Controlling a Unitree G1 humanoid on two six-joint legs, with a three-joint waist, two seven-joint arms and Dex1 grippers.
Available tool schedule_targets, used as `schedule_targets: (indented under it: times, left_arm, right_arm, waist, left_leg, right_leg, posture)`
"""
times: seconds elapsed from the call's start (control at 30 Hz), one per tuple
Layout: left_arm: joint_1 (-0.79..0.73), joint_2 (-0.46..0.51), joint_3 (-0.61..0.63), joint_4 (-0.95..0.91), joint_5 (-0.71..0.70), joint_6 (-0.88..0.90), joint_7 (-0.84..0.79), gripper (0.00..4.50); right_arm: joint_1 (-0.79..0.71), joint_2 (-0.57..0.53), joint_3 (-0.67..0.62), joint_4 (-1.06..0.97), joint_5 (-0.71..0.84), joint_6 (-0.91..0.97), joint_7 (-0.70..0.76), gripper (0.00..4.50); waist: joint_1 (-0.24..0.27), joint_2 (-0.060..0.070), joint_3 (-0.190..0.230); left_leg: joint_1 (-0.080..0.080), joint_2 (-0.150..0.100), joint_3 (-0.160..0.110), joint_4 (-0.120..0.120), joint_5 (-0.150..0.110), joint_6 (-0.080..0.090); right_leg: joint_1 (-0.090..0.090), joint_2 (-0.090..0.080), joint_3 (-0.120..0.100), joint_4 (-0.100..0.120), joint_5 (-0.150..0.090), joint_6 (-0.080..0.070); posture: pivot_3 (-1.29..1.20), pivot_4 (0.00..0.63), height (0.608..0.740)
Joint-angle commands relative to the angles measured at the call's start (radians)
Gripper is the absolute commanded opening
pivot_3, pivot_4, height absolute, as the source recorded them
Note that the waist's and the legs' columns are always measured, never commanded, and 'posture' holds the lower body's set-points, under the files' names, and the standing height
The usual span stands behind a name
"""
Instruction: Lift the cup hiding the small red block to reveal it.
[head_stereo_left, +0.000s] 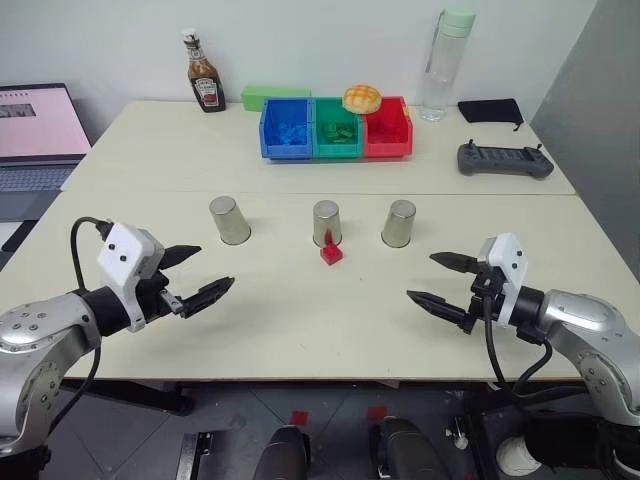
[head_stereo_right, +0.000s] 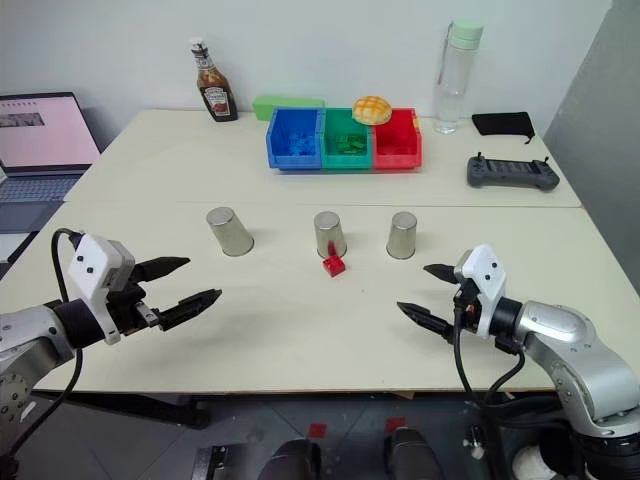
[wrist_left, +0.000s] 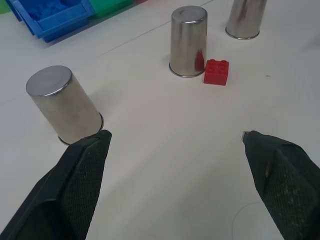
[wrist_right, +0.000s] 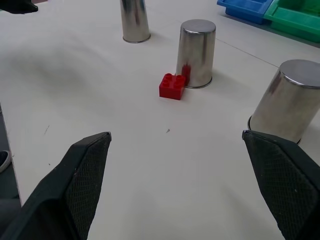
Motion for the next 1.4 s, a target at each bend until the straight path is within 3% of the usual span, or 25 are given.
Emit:
schedule_targets:
  times: [0.03,1.4]
  left_arm:
    - [-0.025,-0.002,-0.008,-0.015,0.005,-0.009,0.017,4.5]
    - [-0.014,0.013,-0.01,-0.003,0.015,-0.015,-0.002,4.5]
  right_arm:
    - [-0.008,0.007,-0.006,-0.038,0.014,-0.006,-0.012,4.47]
    - [0.006,0.002,-0.005,-0.05,0.014,-0.008,-0.005,4.47]
  waist:
    - [0.0,0.0,0.0]
    - [0.0,0.0,0.0]
  left_leg:
    - [0.0,0.0,0.0,0.0,0.0,0.0]
    - [0.0,0.0,0.0,0.0,0.0,0.0]
  right_leg:
    - [0.0,0.0,0.0,0.0,0.0,0.0]
    - [0.0,0.0,0.0,0.0,0.0,0.0]
  posture:
    - [0.0,0.15,0.74]
    - [0.0,0.15,0.74]
